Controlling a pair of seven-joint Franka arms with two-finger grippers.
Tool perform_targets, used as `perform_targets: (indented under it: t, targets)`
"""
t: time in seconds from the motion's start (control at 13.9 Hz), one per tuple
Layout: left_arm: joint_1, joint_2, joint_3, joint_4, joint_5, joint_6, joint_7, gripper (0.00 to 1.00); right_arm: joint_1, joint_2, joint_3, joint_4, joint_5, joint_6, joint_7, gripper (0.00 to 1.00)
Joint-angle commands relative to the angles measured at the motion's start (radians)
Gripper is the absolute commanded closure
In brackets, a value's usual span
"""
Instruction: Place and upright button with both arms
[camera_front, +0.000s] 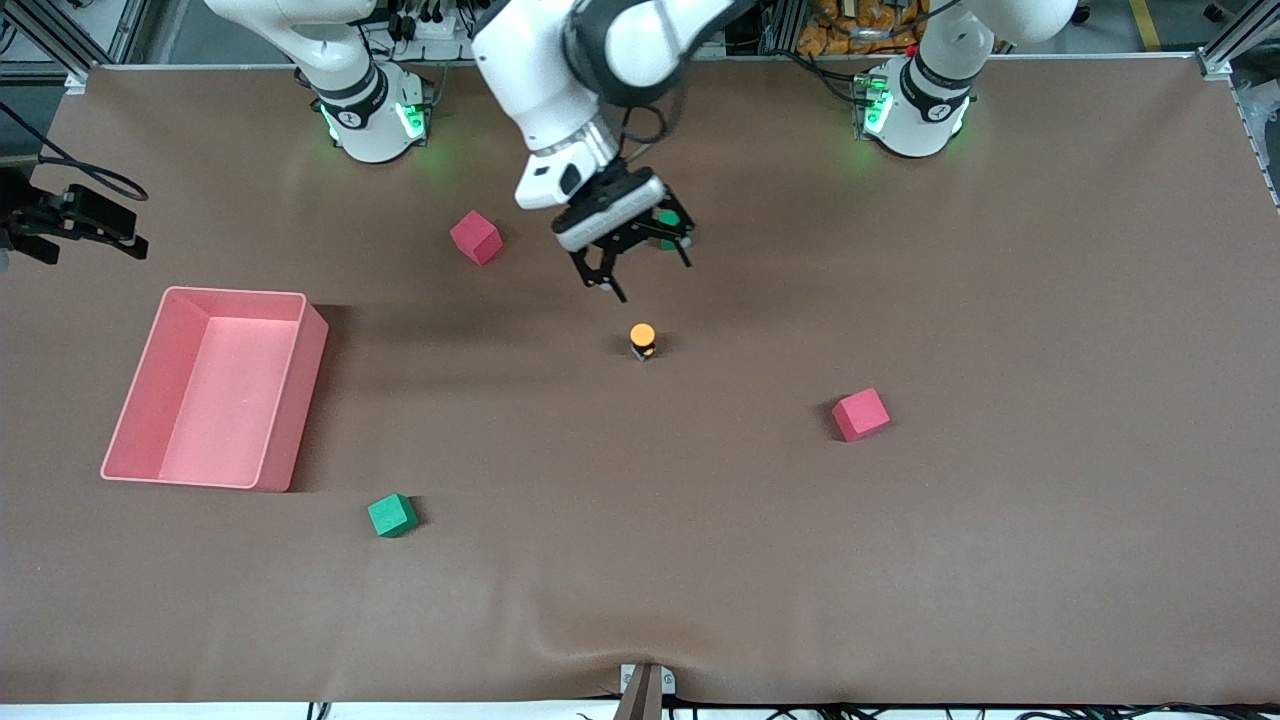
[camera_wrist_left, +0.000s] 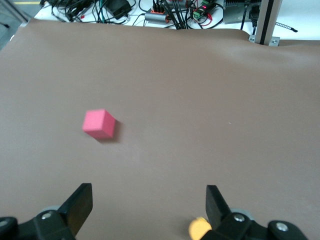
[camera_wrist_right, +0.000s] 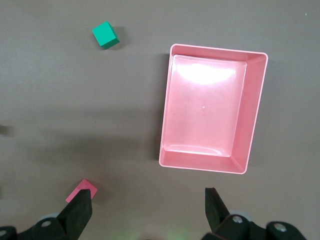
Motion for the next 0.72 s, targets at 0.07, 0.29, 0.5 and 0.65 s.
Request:
perform_targets:
  t: [0.07,0.29,0.5,0.65]
  targets:
    - [0.124,-0.071,-0.014,-0.033,-0.08,0.008,0.151,0.0,-0.006,0.005,0.004,0.014,0.001,-0.01,0.009,0.0]
    - [0.256,-0.111,-0.014,-0.033,-0.163,0.02,0.255,0.0,-0.008,0.003,0.004,0.014,0.001,-0.012,0.009,0.0]
    - [0.411,-0.125,-0.014,-0.031,-0.29,0.048,0.383,0.0,-0.006,0.003,0.004,0.014,0.001,-0.012,0.009,0.0]
    - [0.497,-0.125,-0.014,-0.031,-0.33,0.065,0.44,0.0,-0.006,0.003,0.004,0.014,0.001,-0.012,0.009,0.0]
